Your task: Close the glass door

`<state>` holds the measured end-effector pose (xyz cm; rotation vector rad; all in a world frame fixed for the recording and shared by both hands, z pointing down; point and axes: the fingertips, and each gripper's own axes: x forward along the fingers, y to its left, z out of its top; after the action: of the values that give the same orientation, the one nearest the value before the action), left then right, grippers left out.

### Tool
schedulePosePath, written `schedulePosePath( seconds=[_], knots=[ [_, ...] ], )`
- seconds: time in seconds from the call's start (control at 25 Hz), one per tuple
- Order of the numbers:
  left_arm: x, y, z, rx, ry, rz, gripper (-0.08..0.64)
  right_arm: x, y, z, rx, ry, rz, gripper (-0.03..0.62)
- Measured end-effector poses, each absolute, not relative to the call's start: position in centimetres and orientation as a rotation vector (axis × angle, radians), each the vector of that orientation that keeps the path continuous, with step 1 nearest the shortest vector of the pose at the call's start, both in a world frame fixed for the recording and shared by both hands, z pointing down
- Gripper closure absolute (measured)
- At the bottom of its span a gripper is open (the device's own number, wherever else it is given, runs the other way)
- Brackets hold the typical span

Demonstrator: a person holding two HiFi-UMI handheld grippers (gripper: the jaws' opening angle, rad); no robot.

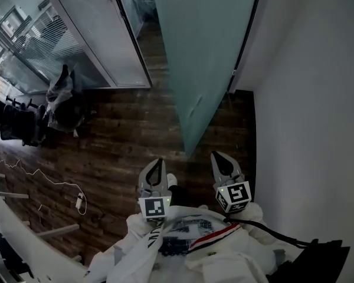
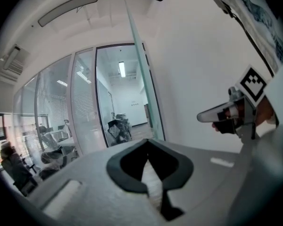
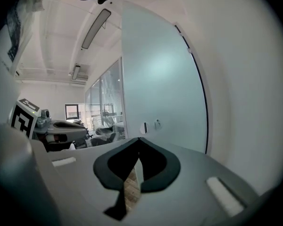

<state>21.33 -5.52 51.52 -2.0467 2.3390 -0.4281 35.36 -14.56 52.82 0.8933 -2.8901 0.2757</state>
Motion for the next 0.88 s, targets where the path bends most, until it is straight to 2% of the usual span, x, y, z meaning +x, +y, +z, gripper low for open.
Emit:
schedulePosePath(
  seconds=[0.2,0.4,0.52,0.6,0.68,0.88],
  knots=[
    [17.7,-10.5,51.0,-2.071,2.261,-0.393,0.557,32.2,-18.6,52.4,0.911,-2.867,0.268,0.584],
    [13.5,-14.9,50.5,-2.112,2.203,-0.384,0.557,27.6,-22.6,53.1,0.847,-2.853,0.273,0.487],
    [12.2,-16.6,49.7,-2.149,2.189,-0.393,0.557,25.9,-24.3,54.3,0.741,-2.843,0.231,0.404],
    [11.2,-17.6,49.6,-2.151,2.190,-0.392,0.557,25.4,-25.5,54.8,0.640,-2.862,0.159,0.398],
    [10.6,-18.7,49.4,-2.140,2.187,-0.392,0.557,25.4,-27.1,55.5,0.565,-2.844,0.110,0.341],
    [10.0,-25.4,47.8,-2.037,2.276,-0.410,0.557,24.1,-33.8,55.4,0.365,-2.816,0.108,0.350]
  ],
)
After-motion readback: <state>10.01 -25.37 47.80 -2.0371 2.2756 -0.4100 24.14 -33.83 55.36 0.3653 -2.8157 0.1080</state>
